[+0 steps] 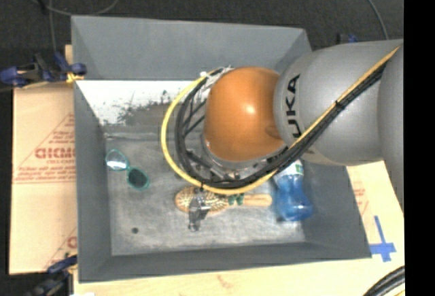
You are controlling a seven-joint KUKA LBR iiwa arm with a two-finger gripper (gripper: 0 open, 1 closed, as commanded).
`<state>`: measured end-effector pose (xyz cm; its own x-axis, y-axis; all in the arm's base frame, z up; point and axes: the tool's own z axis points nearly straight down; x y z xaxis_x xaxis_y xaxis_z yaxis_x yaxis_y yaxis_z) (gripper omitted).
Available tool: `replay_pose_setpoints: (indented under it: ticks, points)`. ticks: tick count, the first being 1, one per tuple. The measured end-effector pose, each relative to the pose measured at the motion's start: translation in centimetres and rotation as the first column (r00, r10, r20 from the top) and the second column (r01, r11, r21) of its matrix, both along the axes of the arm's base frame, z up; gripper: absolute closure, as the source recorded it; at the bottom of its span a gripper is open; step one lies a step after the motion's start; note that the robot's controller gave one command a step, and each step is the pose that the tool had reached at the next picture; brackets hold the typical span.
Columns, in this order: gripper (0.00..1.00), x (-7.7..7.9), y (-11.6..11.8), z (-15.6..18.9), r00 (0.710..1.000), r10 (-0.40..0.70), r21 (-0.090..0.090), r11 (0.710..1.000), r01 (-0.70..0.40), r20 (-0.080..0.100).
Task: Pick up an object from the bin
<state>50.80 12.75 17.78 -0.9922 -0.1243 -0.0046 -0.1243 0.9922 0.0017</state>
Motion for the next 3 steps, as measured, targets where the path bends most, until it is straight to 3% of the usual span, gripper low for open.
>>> replay_pose_setpoints:
  ticks: [1, 2, 3]
  points:
    - [0.00, 0.6, -5.1, -4.3, 0.992, 0.127, -0.004, 0.992, -0.127, 0.007]
    - [0.00, 0.5, -6.4, -7.1, 0.998, 0.056, -0.002, 0.998, -0.056, -0.007]
    - [1.00, 4.6, -5.5, -9.3, 0.999, 0.017, 0.001, 1.000, -0.017, 0.037]
